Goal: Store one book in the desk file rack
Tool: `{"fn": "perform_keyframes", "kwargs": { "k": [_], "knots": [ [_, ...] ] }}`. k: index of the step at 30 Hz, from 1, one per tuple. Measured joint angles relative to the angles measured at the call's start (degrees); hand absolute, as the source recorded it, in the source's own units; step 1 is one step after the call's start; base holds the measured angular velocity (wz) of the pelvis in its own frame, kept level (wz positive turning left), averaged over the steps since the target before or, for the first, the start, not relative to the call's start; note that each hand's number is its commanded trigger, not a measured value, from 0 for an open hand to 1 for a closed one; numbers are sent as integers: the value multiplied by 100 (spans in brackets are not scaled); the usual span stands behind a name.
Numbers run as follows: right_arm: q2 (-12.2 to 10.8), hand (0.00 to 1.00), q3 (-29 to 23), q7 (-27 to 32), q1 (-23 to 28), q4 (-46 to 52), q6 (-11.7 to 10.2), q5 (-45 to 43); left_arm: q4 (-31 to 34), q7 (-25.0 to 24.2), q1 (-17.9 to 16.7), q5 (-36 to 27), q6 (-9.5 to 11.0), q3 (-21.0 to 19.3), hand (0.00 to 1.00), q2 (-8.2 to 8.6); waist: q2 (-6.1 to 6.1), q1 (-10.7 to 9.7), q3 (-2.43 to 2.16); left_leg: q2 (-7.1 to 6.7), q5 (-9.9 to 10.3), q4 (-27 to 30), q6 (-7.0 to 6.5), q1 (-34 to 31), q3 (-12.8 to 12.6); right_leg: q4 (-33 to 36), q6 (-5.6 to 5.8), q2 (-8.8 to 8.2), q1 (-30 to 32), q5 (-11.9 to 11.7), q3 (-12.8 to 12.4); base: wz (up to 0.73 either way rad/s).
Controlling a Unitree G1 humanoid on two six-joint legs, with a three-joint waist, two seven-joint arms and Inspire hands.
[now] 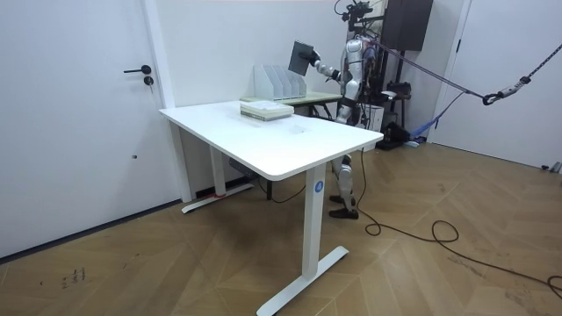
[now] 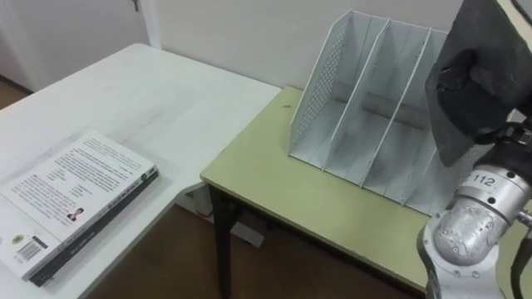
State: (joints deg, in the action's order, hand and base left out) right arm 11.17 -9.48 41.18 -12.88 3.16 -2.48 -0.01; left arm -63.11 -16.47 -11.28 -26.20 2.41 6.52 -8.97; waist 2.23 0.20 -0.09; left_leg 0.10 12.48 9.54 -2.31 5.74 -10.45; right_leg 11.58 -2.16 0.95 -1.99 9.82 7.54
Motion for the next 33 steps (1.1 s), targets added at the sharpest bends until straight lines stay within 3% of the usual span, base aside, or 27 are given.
{"fn": "perform_keyframes", "kwargs": {
  "k": [4,13,25,29,33],
  "knots": [
    [17,100,-69,64,-233,-240,134,246,1,2,35,4,-92,-44,0,0,51,17,32,0,-3,0,5,-23,-12,-71,-1,7,42,1,3,2],
    [223,100,-85,195,-743,-341,266,241,2,12,53,63,-167,-83,0,0,40,18,18,-4,-4,-2,4,-94,296,-84,-2,16,7,-12,73,4],
    [548,100,-88,179,-1312,-1357,275,292,71,120,47,118,-240,-125,0,4,24,30,4,-54,-7,50,5,-127,547,-56,-10,-8,-3,-18,147,2],
    [869,100,-91,119,-1601,-1806,389,303,123,100,41,158,-292,-197,0,-9,69,29,3,-73,-12,151,6,-243,601,8,-11,-41,77,-14,226,9],
    [951,100,-78,24,-1703,-2195,450,305,135,67,42,158,-300,-184,0,-113,197,38,-9,-74,-21,176,10,-264,608,4,-12,-48,73,-13,268,4]
  ]
}}
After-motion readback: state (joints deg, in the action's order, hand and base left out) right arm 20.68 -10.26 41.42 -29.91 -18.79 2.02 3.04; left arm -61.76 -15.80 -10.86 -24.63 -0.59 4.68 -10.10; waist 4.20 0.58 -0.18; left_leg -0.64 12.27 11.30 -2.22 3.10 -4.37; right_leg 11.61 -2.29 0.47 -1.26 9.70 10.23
